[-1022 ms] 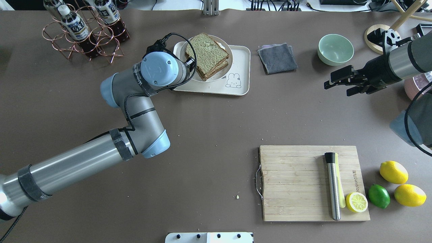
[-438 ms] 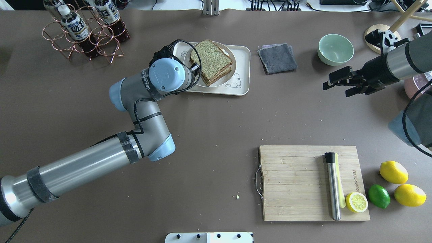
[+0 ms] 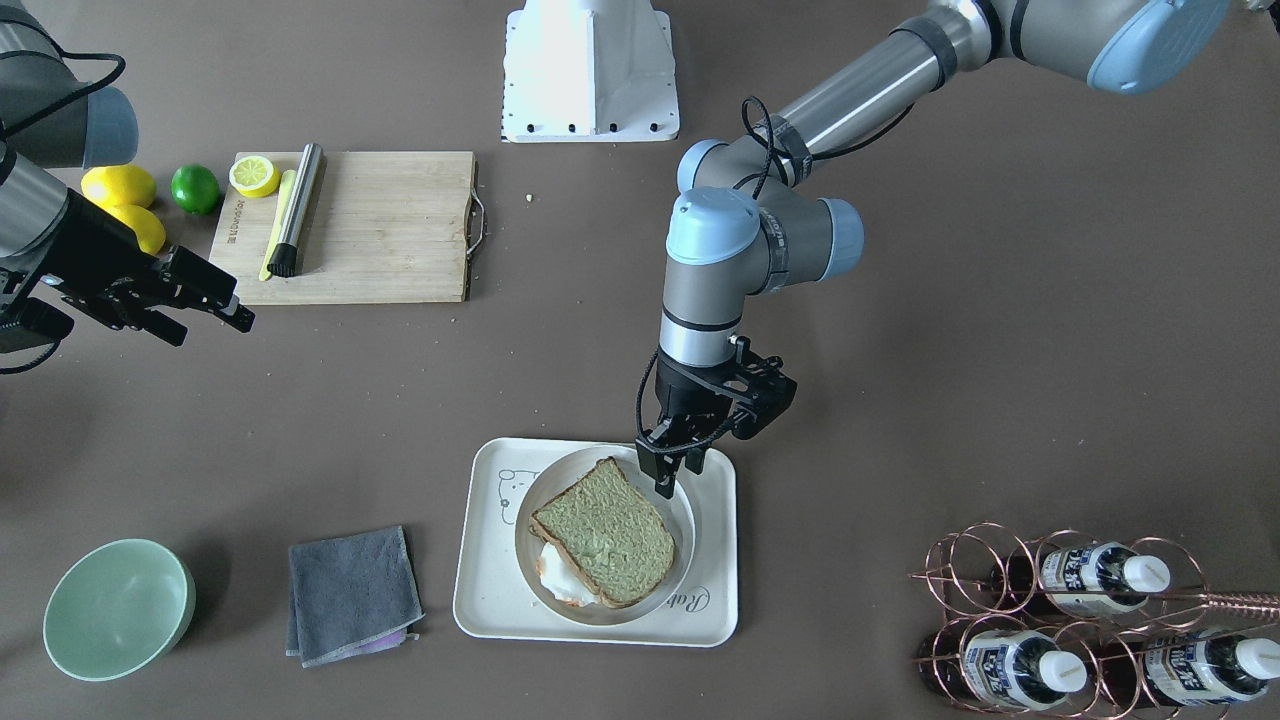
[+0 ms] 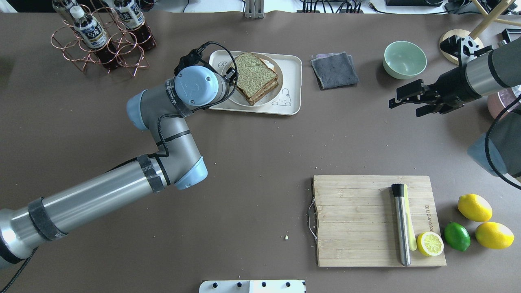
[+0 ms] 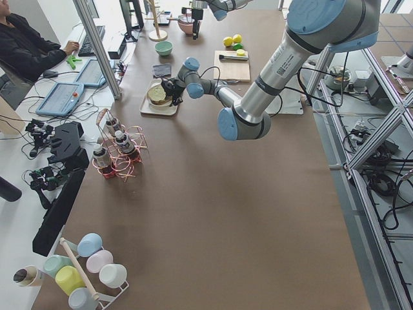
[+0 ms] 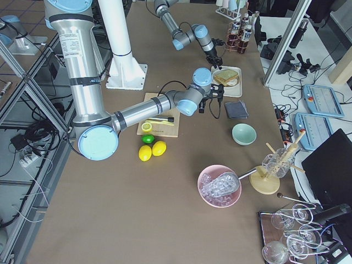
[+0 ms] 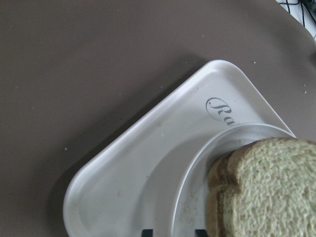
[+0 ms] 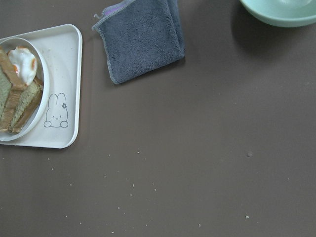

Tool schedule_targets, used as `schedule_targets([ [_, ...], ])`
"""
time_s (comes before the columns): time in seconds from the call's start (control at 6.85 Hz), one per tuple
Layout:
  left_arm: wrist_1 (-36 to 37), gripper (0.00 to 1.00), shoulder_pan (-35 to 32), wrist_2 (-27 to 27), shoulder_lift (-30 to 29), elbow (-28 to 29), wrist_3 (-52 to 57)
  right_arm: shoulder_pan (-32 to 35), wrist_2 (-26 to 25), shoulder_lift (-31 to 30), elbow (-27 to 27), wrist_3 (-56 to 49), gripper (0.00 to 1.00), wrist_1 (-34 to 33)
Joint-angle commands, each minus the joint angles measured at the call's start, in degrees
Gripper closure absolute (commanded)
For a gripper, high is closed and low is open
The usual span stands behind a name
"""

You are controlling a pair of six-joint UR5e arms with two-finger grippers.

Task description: Make sandwich and place on tray

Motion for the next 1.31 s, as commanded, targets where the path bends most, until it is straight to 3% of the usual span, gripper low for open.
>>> schedule_targets([
  [0.0, 3.76, 0.05, -2.84, -5.54, 1.64, -5.48, 2.9, 0.09, 0.48, 0.63, 0.21, 0.33, 0.01, -0.48],
  [0.15, 7.27, 0.04, -4.34, -10.9, 7.91, -15.17, 6.47, 2.09, 0.74, 0.28, 0.48, 0.24, 0.01, -0.65],
  [0.44, 22.78, 0.04, -6.28, -11.65, 20.4, -38.45, 19.97, 4.91, 0.57, 0.19, 0.65, -4.21, 0.01, -6.25],
  [0.73, 28.73, 0.04, -13.01, -19.09, 24.83, -44.87, 31.4, 10.69, -0.31, 0.02, 0.39, -23.73, 0.01, -18.42],
  [1.17, 35.83, 0.04, -30.64, -30.69, 33.36, -47.09, 65.61, 17.3, -10.91, -0.25, -0.05, -55.03, 0.01, -37.87],
])
